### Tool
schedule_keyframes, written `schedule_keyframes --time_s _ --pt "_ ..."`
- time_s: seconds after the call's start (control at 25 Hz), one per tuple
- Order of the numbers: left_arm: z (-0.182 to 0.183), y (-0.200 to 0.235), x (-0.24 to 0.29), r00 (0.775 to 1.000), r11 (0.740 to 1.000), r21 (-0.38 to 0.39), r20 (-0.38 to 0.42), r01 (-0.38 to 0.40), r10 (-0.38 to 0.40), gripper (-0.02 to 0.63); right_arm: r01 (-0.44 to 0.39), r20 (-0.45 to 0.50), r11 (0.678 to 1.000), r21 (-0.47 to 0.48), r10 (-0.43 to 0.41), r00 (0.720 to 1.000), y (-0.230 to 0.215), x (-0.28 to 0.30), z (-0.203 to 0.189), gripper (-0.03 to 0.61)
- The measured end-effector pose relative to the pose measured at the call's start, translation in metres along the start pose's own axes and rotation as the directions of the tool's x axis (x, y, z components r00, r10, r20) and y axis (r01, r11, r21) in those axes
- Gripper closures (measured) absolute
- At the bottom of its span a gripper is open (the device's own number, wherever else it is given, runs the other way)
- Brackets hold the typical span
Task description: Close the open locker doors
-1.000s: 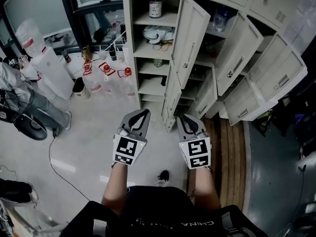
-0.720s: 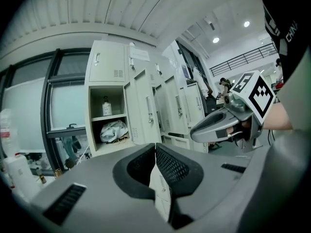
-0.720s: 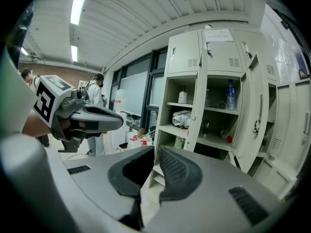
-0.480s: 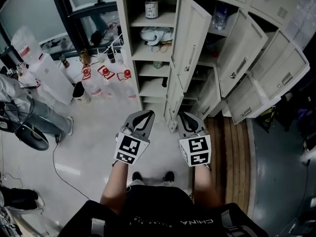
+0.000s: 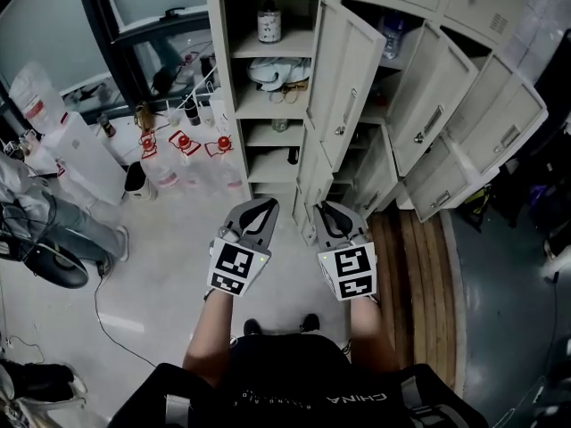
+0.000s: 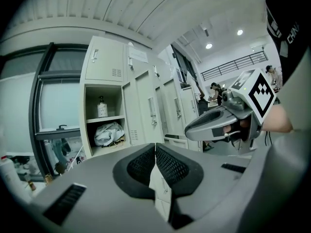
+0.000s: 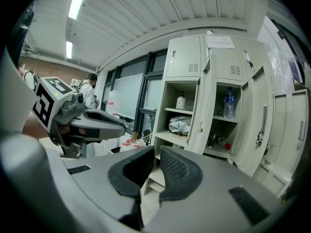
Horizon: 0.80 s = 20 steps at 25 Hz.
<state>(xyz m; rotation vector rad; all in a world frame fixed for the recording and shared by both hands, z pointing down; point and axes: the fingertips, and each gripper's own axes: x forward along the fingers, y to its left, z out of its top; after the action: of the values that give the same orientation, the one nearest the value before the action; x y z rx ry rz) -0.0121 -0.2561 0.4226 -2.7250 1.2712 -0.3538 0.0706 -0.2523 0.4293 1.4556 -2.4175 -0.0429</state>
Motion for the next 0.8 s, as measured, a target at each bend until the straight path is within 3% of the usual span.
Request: schedule_keyframes --time_s 0.68,0.8 --pt "0.008 0.004 0.029 1.0 0.996 -0.084 0.023 -0.008 0.01 0.592 0.019 0.007 1.0 0.014 -0.019 1.0 -0.032 0.006 -0.002 0.52" --pt "0.009 -0.007 0.044 1.0 0.998 -0.066 0.005 -0.014 0.015 0.592 0.015 0.007 1.0 0.024 -0.015 1.0 -0.05 0.001 -0.01 0.52"
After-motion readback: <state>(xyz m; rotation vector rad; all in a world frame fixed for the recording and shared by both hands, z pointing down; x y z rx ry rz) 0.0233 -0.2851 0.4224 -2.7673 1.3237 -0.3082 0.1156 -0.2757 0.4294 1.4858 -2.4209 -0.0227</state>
